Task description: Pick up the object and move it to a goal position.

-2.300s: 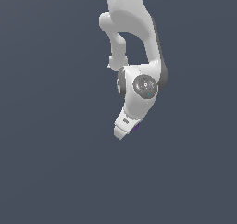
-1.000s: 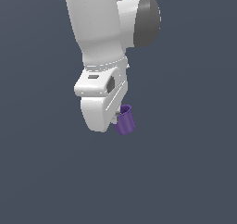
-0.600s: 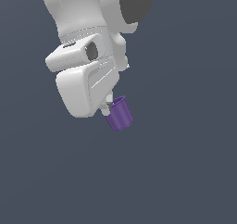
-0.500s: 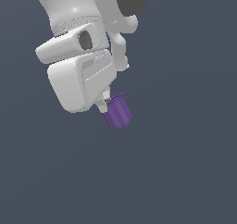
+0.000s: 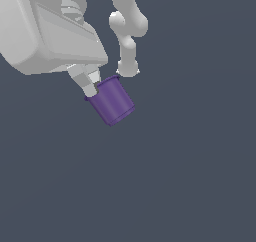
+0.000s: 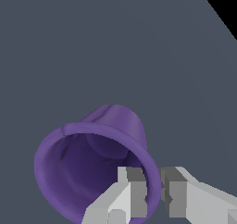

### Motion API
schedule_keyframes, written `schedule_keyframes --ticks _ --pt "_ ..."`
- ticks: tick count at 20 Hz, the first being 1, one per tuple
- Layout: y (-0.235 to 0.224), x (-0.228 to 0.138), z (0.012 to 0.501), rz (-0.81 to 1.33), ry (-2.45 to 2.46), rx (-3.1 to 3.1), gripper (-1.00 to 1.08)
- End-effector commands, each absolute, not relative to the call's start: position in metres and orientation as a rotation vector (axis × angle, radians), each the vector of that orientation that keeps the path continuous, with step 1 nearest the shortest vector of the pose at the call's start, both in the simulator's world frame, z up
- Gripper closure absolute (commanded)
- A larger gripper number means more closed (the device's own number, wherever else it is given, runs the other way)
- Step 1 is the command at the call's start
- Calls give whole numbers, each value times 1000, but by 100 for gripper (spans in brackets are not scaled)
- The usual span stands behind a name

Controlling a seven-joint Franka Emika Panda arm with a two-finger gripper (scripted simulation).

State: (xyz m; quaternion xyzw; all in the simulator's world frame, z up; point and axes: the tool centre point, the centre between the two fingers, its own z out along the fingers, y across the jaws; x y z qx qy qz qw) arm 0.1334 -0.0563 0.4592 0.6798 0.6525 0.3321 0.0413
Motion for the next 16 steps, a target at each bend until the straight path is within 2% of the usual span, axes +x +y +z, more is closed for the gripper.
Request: schedule_keyframes --ticks 1,9,16 --pt "-63 134 478 1077 2014 2030 108" --pt "-82 133 519 1215 2050 1911 108" --pt "-91 132 535 1270 2063 1864 108"
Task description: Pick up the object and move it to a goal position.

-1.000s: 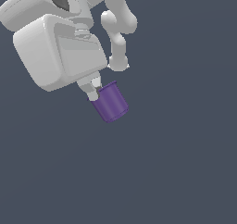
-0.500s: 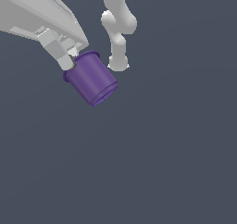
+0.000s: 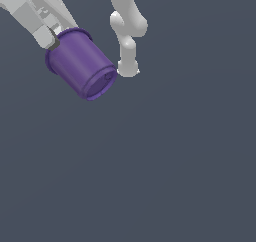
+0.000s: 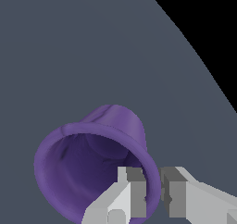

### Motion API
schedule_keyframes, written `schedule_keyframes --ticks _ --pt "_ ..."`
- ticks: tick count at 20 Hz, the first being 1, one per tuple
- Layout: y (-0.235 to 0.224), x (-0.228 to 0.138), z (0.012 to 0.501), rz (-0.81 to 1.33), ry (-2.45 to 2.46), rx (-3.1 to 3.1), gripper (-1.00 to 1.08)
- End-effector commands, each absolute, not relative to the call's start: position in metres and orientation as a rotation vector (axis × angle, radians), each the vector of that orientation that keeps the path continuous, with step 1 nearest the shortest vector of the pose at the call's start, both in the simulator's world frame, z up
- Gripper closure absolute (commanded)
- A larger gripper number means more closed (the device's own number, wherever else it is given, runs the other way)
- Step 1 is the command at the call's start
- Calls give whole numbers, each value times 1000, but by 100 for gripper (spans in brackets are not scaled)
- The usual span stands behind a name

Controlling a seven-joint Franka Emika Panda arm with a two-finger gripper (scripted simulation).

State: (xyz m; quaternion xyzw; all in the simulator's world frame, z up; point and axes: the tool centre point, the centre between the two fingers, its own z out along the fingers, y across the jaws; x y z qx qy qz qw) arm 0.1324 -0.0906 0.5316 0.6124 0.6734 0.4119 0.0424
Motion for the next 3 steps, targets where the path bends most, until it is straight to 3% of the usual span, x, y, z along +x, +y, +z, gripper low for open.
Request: schedule_keyframes --ticks 1,3 --pt "-92 132 536 1272 2064 1863 108" --pt "-92 132 536 1273 2064 1862 108"
